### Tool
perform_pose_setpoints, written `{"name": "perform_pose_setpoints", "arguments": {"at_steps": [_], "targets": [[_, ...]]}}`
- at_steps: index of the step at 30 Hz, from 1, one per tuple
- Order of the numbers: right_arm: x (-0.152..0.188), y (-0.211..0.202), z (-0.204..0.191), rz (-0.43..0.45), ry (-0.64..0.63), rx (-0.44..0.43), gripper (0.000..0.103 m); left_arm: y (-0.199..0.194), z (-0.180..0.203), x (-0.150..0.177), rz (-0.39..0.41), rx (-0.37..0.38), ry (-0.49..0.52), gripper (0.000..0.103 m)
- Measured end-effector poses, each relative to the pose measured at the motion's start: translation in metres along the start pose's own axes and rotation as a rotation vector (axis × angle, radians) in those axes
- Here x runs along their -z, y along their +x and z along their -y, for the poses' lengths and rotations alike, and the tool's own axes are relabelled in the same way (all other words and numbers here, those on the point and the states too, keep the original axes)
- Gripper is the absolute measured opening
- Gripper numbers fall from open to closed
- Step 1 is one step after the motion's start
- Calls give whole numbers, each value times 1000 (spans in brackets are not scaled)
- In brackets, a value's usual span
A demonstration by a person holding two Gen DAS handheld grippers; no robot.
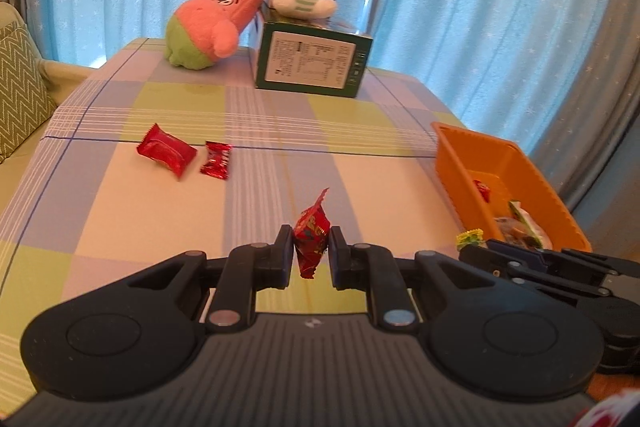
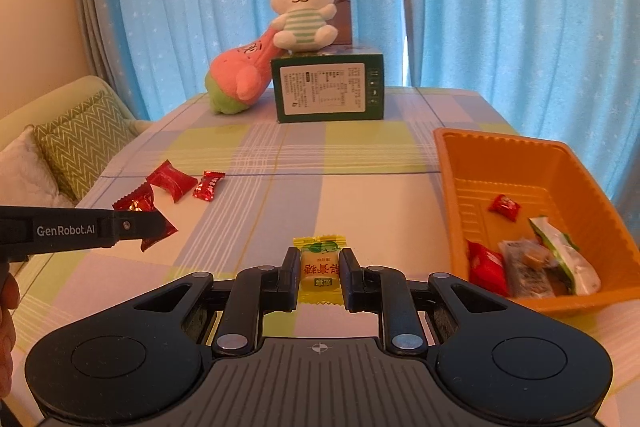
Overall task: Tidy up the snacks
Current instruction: 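Carry both held candies over the orange tray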
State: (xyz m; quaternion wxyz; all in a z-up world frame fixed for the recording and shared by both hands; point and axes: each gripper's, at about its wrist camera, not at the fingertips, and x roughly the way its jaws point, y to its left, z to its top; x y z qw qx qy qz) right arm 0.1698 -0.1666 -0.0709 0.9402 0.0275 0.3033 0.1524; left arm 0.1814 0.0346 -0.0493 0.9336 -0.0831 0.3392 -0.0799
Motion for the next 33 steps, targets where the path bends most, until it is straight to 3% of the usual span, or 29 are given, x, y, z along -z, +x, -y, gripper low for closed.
{"name": "perform_pose_setpoints", "arguments": {"at_steps": [16, 33], "targets": [[14, -61, 31, 17, 56, 56, 21, -30, 62, 17, -3, 67, 72, 16], [8, -85, 81, 47, 121, 125, 21, -17, 111, 7, -10, 139, 157, 16]]}}
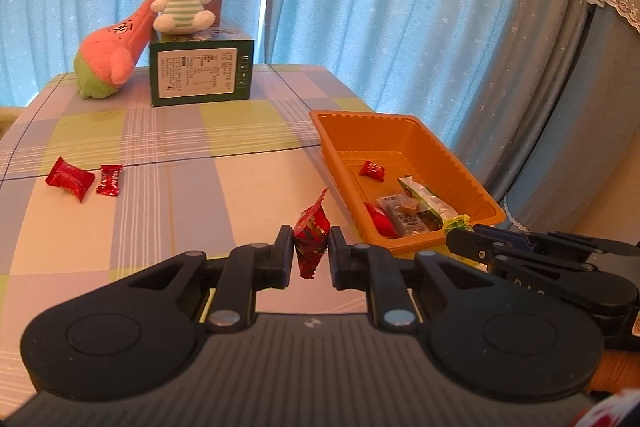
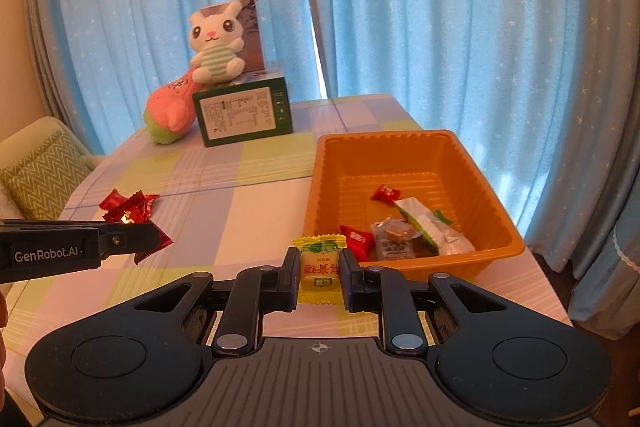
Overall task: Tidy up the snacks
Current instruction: 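Carry both held candies over the orange tray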
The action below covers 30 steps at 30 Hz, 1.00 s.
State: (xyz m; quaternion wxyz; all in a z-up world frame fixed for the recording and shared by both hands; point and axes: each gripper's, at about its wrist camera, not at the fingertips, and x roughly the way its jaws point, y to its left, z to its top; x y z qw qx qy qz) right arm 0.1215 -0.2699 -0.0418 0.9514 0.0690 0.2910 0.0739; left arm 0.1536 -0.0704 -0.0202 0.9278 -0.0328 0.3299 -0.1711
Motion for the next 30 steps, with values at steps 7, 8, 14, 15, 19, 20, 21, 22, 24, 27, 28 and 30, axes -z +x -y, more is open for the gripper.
{"name": "perform_pose_setpoints", "arguments": {"at_steps": [7, 8, 14, 15, 19, 20, 21, 22, 24, 27, 28, 30], "targets": [[-8, 4, 17, 6, 12, 22, 21, 17, 19, -9, -11, 38, 33, 16], [-9, 5, 19, 7, 14, 24, 21, 19, 22, -11, -12, 43, 36, 16], [-22, 17, 35, 14, 18, 37, 21, 40, 38, -20, -27, 73, 71, 16], [-24, 19, 38, 15, 18, 39, 21, 43, 40, -22, -29, 77, 76, 16], [-34, 28, 51, 25, 22, 52, 21, 61, 50, -30, -41, 96, 97, 16], [-35, 30, 54, 26, 24, 56, 21, 65, 52, -32, -43, 99, 102, 16], [-38, 33, 58, 29, 28, 60, 21, 70, 55, -34, -45, 101, 109, 16], [-39, 36, 61, 31, 32, 64, 21, 75, 57, -36, -48, 103, 116, 16], [-42, 43, 69, 33, 36, 77, 21, 84, 60, -39, -52, 109, 123, 16], [-46, 53, 78, 38, 50, 92, 21, 100, 66, -44, -63, 118, 136, 16], [-47, 57, 81, 38, 59, 95, 21, 106, 68, -45, -65, 119, 144, 16], [-48, 64, 88, 39, 72, 101, 21, 115, 71, -48, -69, 124, 155, 16]]}}
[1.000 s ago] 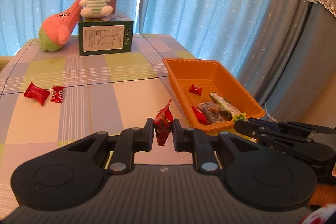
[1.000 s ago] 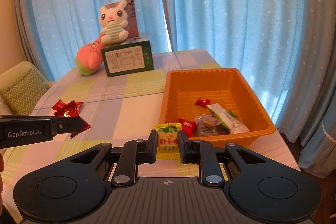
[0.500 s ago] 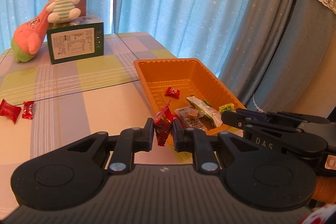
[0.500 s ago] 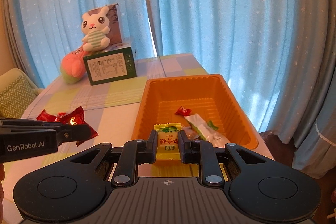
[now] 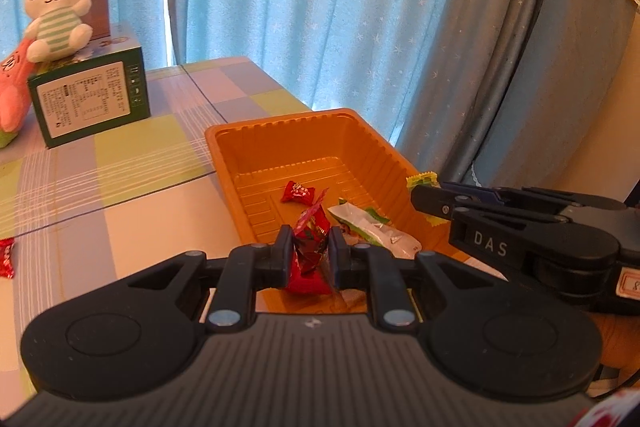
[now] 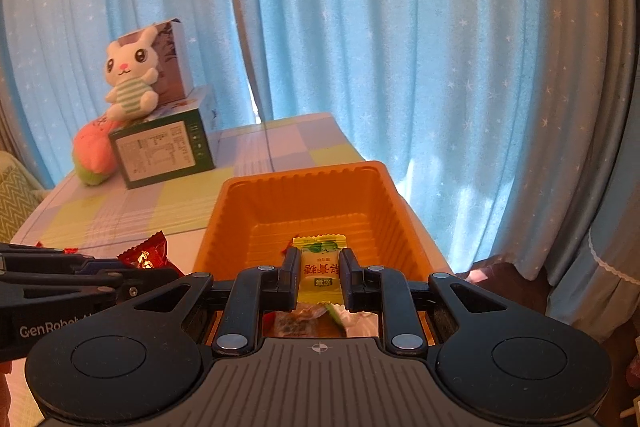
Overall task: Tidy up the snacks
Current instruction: 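Carry both held candies over the orange tray, then open the left tool to drop the red candy while the right tool holds the yellow candy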
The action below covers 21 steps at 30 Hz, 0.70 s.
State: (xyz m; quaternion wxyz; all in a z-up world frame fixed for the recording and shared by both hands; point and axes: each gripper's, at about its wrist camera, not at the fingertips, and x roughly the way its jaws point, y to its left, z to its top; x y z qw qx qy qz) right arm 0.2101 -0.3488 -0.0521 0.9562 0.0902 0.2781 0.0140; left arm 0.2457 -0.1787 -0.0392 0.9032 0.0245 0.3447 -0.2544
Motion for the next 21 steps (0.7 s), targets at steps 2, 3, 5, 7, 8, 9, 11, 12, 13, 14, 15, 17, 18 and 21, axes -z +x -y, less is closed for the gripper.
{"name": "perform_pose_setpoints", "arguments": {"at_steps": [2, 3, 5, 7, 8, 9, 11, 12, 13, 14, 15, 17, 18, 21], "targets": [[-1, 7, 4, -1, 10, 3, 21, 9, 1, -4, -4, 4, 6, 16], [-1, 11, 6, -3, 15, 2, 21, 13, 1, -6, -6, 7, 7, 16], [-1, 18, 8, -9, 20, -2, 21, 22, 1, -9, -12, 12, 6, 16], [-1, 25, 10, -14, 21, -2, 21, 29, 0, -11, -18, 16, 5, 16], [-2, 29, 10, -18, 21, -3, 21, 34, 0, -12, -20, 16, 5, 16], [-2, 32, 11, -21, 22, -4, 21, 38, -1, -13, -23, 17, 3, 16], [-3, 37, 12, -25, 22, -7, 21, 45, -3, -14, -30, 20, -6, 16], [-4, 40, 12, -26, 22, -8, 21, 49, -4, -14, -33, 22, -7, 16], [-4, 43, 12, -29, 22, -8, 21, 52, -4, -15, -35, 22, -8, 16], [-4, 45, 12, -33, 21, -8, 21, 54, -5, -15, -38, 23, -9, 16], [-4, 48, 12, -37, 19, -8, 21, 57, -6, -16, -40, 23, -11, 16], [-3, 52, 13, -43, 16, -6, 21, 62, -7, -17, -43, 23, -15, 16], [-3, 54, 14, -46, 17, -3, 21, 64, -7, -17, -42, 24, -16, 16], [-2, 57, 16, -54, 26, 0, 21, 71, -10, -19, -43, 22, -37, 23]]}}
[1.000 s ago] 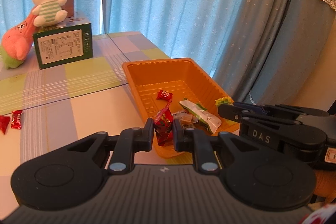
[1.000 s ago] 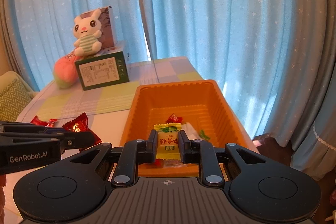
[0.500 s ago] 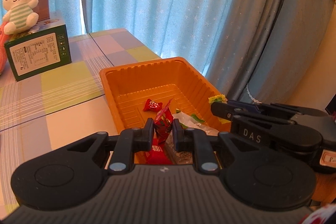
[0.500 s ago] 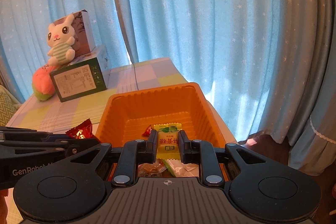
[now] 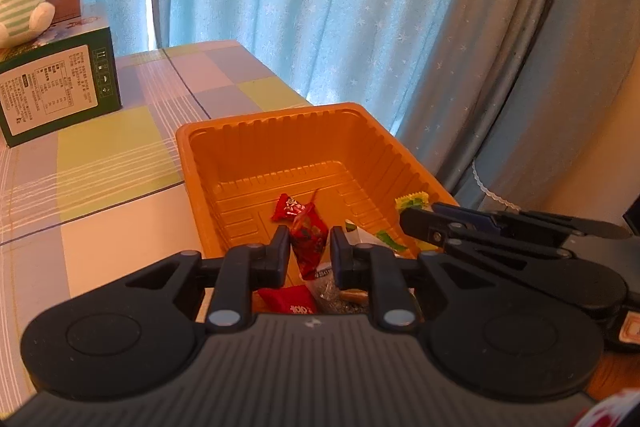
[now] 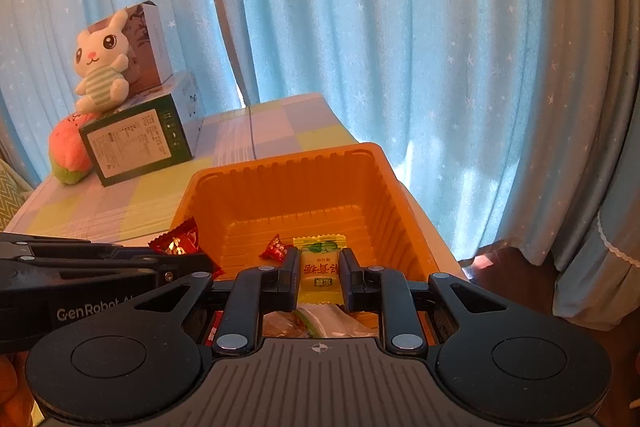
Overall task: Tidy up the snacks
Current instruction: 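Open the left tool to drop the red candy while the right tool holds the yellow candy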
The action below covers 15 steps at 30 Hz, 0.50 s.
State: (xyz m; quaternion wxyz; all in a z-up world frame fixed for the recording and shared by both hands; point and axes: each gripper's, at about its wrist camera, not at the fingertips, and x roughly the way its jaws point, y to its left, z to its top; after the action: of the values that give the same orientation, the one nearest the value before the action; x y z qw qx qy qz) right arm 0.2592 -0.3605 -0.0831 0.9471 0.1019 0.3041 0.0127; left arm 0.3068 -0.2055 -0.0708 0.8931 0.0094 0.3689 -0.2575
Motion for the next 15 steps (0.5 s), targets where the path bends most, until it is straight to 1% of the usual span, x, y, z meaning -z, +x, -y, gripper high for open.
{"name": "perform_pose_setpoints", "arguments": {"at_steps": [1, 2, 7, 11, 13, 15], "targets": [[0, 0, 1, -2, 0, 1, 21, 1, -2, 0, -2, -2, -12, 30], [0, 1, 1, -5, 1, 1, 21, 1, -3, 0, 3, 0, -17, 31], [1, 3, 3, -11, 10, 0, 21, -7, -8, 5, 10, -3, -18, 31], [1, 1, 3, -1, 21, -8, 21, -20, -17, 12, 21, -19, -36, 31], [1, -1, 4, 8, 31, -24, 21, -27, -24, 15, 30, -30, -50, 31], [0, -3, 4, 20, 50, -58, 21, -34, -29, 17, 39, -40, -63, 31]]}}
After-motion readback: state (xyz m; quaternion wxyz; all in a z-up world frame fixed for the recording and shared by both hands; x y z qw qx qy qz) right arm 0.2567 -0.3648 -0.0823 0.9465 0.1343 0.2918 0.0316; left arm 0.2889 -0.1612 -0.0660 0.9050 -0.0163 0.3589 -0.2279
